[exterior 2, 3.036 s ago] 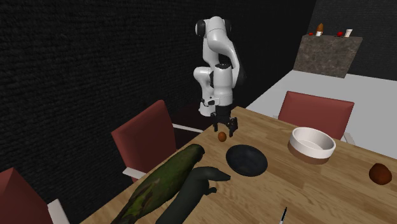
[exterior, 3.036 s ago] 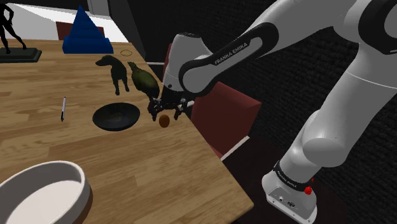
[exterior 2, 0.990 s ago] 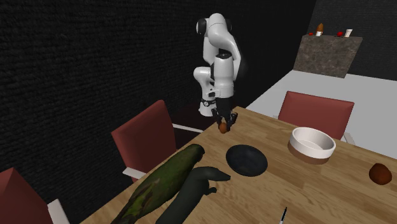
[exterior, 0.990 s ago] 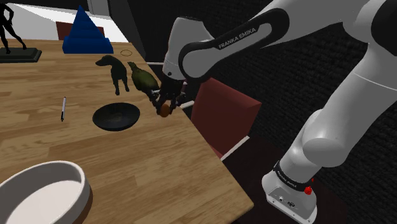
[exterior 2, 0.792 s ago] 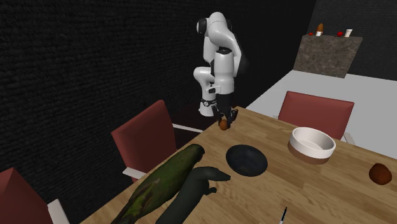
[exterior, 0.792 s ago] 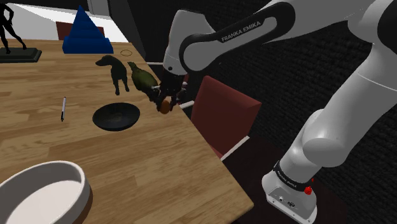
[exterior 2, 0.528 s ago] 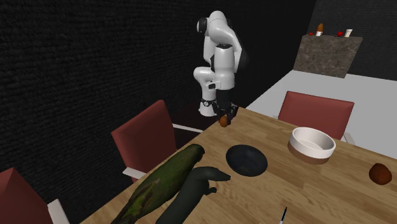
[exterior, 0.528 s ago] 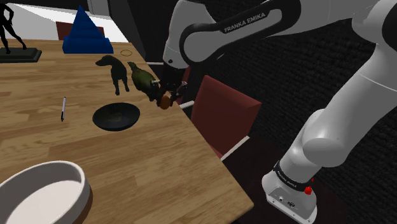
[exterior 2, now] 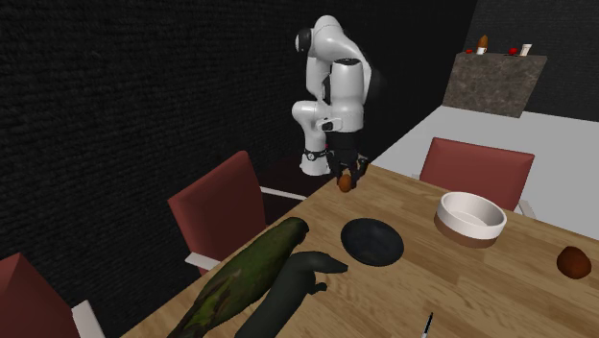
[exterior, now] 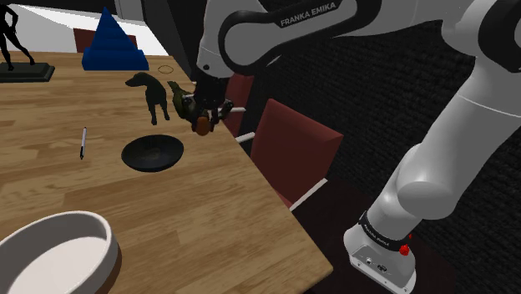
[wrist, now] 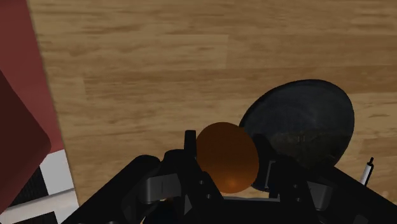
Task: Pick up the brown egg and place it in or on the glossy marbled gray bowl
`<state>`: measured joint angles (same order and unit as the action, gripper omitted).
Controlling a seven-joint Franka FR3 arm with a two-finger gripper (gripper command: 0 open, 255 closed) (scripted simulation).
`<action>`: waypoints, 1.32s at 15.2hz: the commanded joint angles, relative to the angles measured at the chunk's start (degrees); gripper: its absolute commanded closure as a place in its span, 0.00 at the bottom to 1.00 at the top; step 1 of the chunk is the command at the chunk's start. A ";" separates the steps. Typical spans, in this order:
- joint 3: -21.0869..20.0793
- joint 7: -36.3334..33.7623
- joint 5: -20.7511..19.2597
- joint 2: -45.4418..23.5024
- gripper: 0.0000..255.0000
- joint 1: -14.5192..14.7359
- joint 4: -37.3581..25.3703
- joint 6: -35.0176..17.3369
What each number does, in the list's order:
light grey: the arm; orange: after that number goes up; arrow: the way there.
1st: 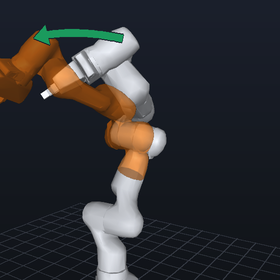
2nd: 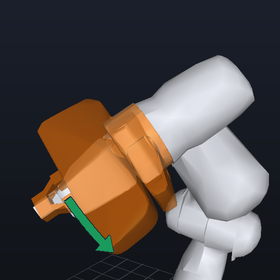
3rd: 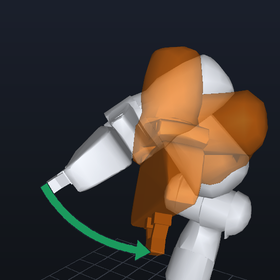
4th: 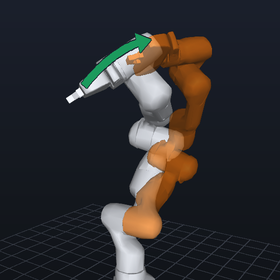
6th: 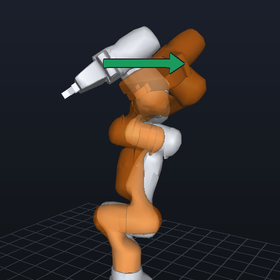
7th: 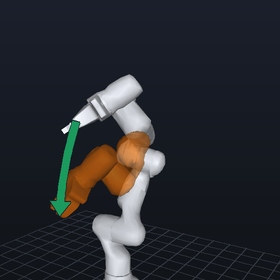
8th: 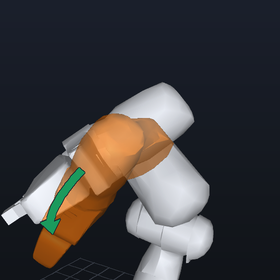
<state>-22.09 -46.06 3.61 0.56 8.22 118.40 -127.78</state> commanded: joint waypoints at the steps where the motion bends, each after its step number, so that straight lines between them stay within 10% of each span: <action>1: -0.70 -2.56 -2.47 -4.53 1.00 0.63 -5.28 0.99; 10: -0.46 -11.10 -12.72 -26.72 1.00 8.04 -34.94 9.92; 20: 0.24 -11.64 -13.61 -28.55 1.00 8.12 -29.89 3.15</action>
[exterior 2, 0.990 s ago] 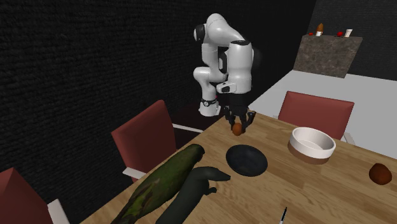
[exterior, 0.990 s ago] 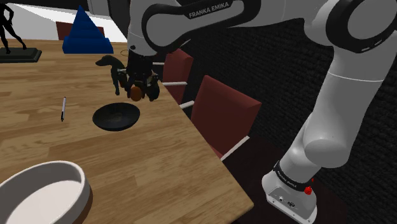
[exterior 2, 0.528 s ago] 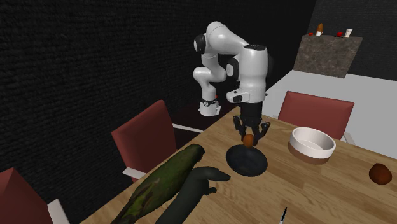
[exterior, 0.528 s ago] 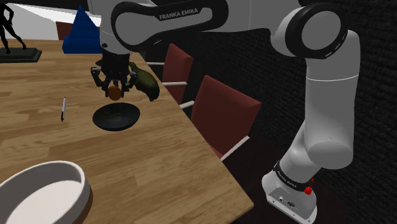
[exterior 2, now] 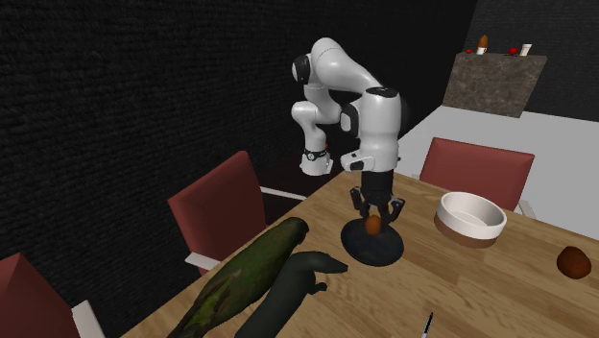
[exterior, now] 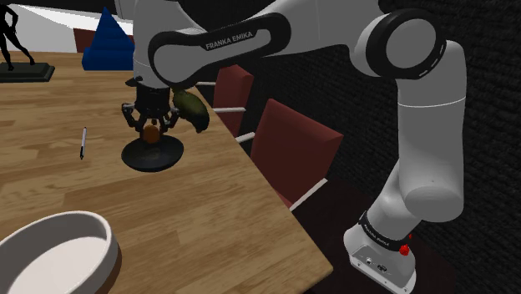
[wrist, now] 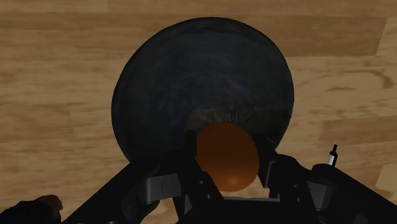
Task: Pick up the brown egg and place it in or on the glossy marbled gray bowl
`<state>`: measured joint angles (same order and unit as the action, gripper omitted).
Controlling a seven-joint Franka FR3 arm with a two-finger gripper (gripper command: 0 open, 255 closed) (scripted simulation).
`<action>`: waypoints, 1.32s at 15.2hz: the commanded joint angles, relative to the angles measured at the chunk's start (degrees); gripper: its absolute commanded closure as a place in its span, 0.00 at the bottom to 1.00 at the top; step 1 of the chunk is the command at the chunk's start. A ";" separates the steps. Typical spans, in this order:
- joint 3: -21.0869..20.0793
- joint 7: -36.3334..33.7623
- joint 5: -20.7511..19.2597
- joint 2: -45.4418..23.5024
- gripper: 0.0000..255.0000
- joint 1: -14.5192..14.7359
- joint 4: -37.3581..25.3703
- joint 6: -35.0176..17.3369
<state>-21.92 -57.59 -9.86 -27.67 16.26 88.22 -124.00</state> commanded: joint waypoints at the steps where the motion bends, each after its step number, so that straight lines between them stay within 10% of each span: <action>1: 0.14 -0.18 -0.27 -0.57 1.00 0.09 0.71 -1.27; 11: 0.34 -0.37 -0.60 -1.25 1.00 0.16 1.70 -2.91; 12: 0.34 -0.37 -0.60 -1.25 0.00 0.16 1.70 -2.91; 20: -0.36 0.39 0.70 1.91 0.00 -0.56 0.69 1.11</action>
